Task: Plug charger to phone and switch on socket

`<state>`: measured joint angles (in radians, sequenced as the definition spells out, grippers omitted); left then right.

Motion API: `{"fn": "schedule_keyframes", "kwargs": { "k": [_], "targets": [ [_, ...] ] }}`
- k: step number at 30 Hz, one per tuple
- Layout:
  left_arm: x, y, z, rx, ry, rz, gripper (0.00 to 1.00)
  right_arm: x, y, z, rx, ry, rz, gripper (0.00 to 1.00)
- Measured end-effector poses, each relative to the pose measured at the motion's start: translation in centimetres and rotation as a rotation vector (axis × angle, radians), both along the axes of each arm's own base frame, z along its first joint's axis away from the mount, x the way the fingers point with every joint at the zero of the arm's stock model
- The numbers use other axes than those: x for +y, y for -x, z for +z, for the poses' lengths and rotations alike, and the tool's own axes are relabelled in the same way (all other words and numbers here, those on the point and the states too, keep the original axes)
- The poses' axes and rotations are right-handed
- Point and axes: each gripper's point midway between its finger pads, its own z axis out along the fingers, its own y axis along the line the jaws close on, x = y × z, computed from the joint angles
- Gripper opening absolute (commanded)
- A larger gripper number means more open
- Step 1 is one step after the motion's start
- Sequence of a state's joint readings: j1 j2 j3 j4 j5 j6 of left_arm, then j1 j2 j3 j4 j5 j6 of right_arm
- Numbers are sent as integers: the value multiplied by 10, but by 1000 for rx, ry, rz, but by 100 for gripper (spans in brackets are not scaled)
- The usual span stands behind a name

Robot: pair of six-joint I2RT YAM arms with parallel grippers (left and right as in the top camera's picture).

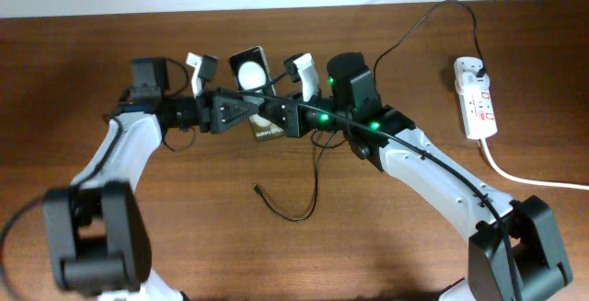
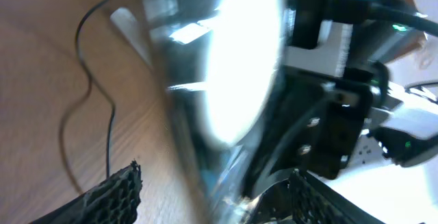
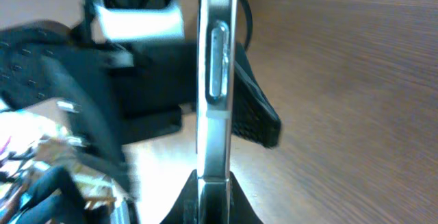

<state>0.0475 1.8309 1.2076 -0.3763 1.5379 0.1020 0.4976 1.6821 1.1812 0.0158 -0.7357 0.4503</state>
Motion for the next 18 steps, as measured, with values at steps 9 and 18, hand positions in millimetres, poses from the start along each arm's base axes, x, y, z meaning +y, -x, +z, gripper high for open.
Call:
{"fn": "schedule_keyframes", "kwargs": {
  "k": [9,18],
  "targets": [
    [5,31,116,-393,-52,59,24,14,27,72,-189,-199,219,4],
    [4,34,129,-403,-27,36,0,15,45,78,-158,-230,306,13]
  ]
}}
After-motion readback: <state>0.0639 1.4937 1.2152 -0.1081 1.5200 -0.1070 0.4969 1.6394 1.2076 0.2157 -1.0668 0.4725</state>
